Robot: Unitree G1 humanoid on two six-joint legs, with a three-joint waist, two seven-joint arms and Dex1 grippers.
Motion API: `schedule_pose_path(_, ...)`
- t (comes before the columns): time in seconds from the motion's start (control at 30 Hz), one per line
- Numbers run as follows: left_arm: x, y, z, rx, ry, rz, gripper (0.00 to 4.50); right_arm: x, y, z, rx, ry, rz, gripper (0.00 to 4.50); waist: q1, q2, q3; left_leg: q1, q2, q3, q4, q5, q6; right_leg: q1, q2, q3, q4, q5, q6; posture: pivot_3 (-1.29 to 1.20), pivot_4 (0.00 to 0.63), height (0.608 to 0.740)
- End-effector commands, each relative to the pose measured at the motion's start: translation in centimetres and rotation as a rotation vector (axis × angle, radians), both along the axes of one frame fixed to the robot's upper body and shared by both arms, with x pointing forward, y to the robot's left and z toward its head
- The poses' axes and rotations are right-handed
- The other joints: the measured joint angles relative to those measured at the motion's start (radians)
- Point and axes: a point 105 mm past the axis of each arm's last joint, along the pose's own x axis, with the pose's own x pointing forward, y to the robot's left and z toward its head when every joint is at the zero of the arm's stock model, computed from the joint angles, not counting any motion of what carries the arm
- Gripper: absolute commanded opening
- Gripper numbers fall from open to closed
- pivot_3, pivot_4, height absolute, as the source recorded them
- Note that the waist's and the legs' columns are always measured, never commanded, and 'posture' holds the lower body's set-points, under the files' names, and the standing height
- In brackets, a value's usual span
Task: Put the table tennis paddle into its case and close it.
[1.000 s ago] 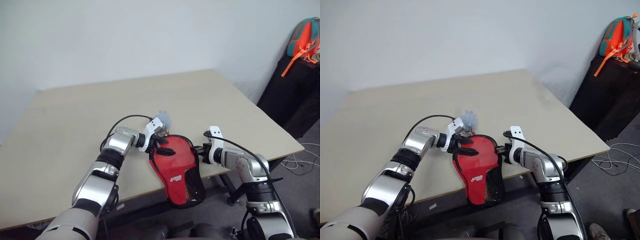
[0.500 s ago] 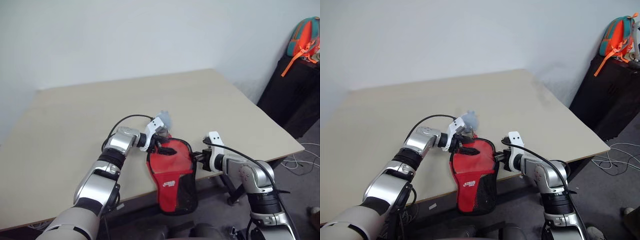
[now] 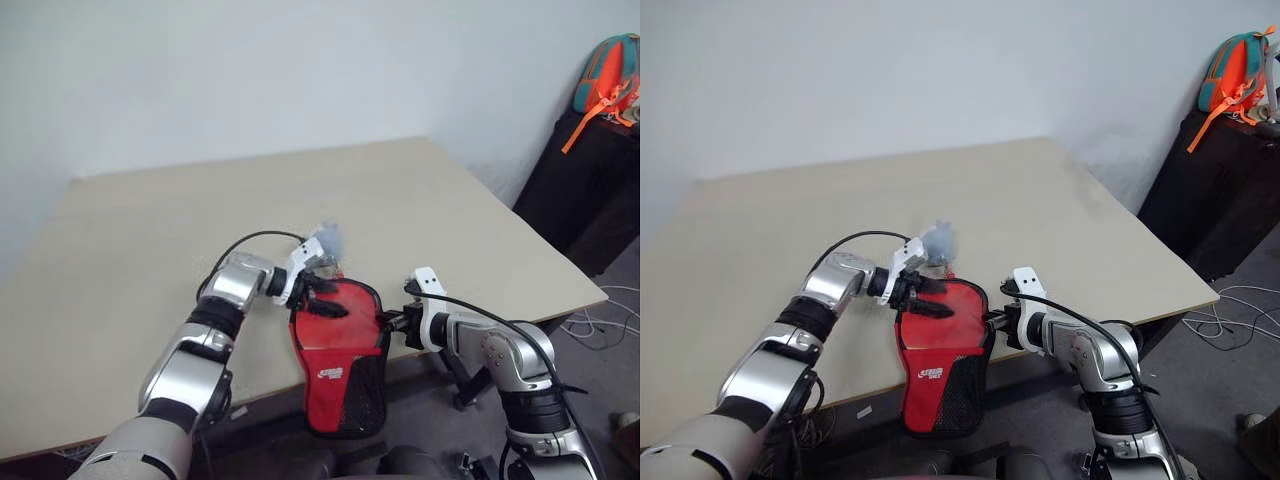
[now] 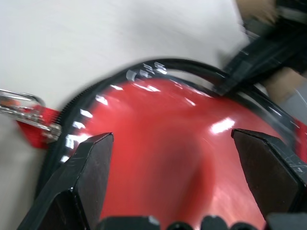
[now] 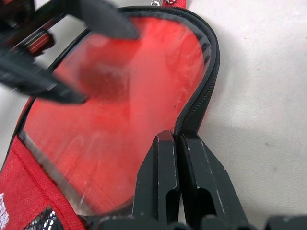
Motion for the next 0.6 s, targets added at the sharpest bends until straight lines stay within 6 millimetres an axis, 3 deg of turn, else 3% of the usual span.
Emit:
schedule_pose_path(0.03, -0.2, 1.4, 0.5, 0.037, -0.030, -0.040, 4.20, -1.2, 0.5, 0.1, 0.019, 0.032, 0.066, 0.03, 0.001, 0.000, 0.000, 0.000, 0.000, 0.000, 0.000, 0.000, 0.000, 0.000, 0.000, 0.000, 0.000, 0.000, 0.000, 0.00, 0.000, 0.740)
schedule_pose_path(0.17, 0.0, 2.9, -0.2, 0.114, -0.071, -0.045, 4.20, -0.4, -0.9, 2.3, 0.025, -0.048, 0.039, 0.03, 0.024, -0.001, 0.003, -0.001, 0.000, 0.000, 0.001, 0.000, 0.000, 0.000, -0.001, 0.000, -0.001, 0.000, 0.000, 0.00, 0.000, 0.740)
schedule_pose_path(0.33, 0.0, 2.5, -0.9, 0.121, -0.089, -0.045, 4.20, 0.9, -2.6, 4.6, 0.037, -0.124, -0.010, 0.03, 0.053, -0.001, 0.007, -0.002, -0.001, 0.000, 0.003, 0.000, 0.001, 0.000, -0.001, -0.001, -0.001, 0.000, 0.000, 0.00, 0.000, 0.740)
schedule_pose_path(0.43, -0.3, 1.7, -1.2, 0.107, -0.092, -0.056, 4.20, 1.2, -2.6, 4.7, 0.036, -0.124, -0.009, 0.03, 0.062, -0.001, 0.007, -0.002, -0.001, 0.000, 0.004, 0.000, 0.001, 0.001, -0.001, -0.001, 0.000, 0.000, 0.000, 0.00, 0.000, 0.740)
schedule_pose_path(0.6, 0.0, 0.8, -0.9, 0.079, -0.105, -0.050, 4.20, 0.3, -1.1, 2.8, 0.030, -0.064, 0.035, 0.03, 0.061, -0.002, 0.007, -0.002, -0.001, 0.000, 0.006, 0.000, 0.001, 0.002, -0.001, -0.001, 0.000, 0.000, 0.000, 0.00, 0.000, 0.740)
